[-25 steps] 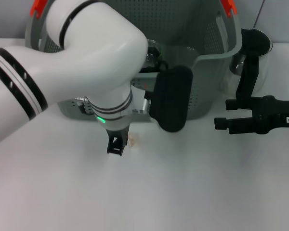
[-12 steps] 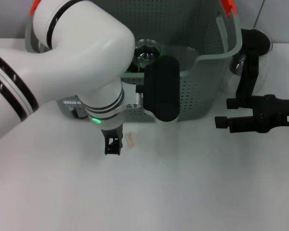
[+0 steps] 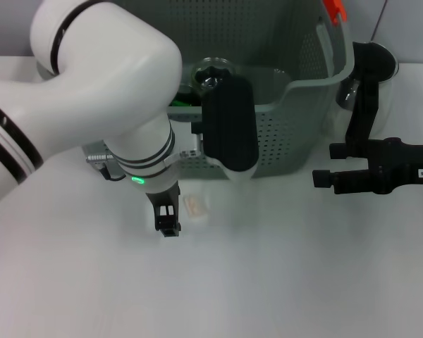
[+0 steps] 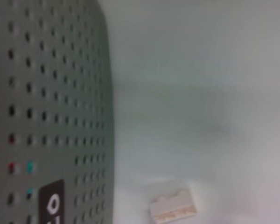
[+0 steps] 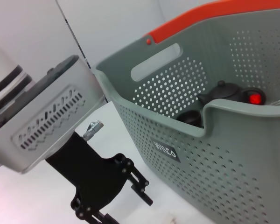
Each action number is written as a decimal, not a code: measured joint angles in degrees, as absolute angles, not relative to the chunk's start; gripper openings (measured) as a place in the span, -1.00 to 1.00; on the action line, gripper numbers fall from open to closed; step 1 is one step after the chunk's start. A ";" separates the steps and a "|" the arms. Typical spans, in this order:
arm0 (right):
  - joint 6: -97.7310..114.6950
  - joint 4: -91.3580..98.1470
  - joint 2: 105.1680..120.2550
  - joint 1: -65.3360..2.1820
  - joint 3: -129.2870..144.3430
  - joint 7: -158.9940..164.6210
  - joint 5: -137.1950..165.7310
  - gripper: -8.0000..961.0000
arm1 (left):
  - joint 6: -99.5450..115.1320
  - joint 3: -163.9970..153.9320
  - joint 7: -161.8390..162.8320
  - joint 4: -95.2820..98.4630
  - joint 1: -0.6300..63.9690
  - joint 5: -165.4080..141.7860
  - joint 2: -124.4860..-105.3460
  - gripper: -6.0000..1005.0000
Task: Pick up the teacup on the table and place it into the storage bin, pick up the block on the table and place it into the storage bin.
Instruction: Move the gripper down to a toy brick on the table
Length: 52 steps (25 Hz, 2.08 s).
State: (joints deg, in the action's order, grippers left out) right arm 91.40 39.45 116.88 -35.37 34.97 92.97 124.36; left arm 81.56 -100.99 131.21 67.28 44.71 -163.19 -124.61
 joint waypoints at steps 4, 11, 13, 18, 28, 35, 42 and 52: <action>91.36 39.50 116.95 -35.44 34.98 92.90 124.36 0.97 | 81.44 -100.23 131.88 67.32 44.96 -162.92 -124.64 0.14; 91.30 39.42 116.99 -35.42 34.98 92.78 124.37 0.97 | 79.63 -100.22 132.83 65.69 46.00 -161.03 -124.78 0.20; 91.26 39.42 116.99 -35.42 35.01 92.75 124.37 0.97 | 78.80 -100.22 133.15 64.84 46.37 -160.61 -124.77 0.20; 91.20 39.40 116.98 -35.42 35.07 92.70 124.36 0.97 | 77.07 -100.18 133.90 62.95 47.15 -160.43 -124.77 0.20; 91.30 39.37 116.90 -35.33 35.11 92.54 124.36 0.97 | 75.53 -100.22 134.75 61.58 47.43 -160.39 -124.68 0.23; 91.44 39.37 116.89 -35.21 35.29 92.54 124.37 0.97 | 73.85 -100.14 135.71 60.01 47.84 -160.39 -124.79 0.29; 91.61 39.37 116.88 -34.90 35.32 92.52 124.36 0.97 | 73.36 -100.10 136.47 59.10 48.17 -160.07 -124.80 0.35; 91.68 39.38 116.83 -34.78 35.43 92.37 124.46 0.97 | 72.47 -99.40 136.85 57.93 48.18 -159.95 -124.80 0.44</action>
State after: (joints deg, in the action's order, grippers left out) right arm 91.68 39.38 116.83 -34.78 35.43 92.37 124.46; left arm 72.47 -99.40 136.85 57.93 48.18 -159.95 -124.80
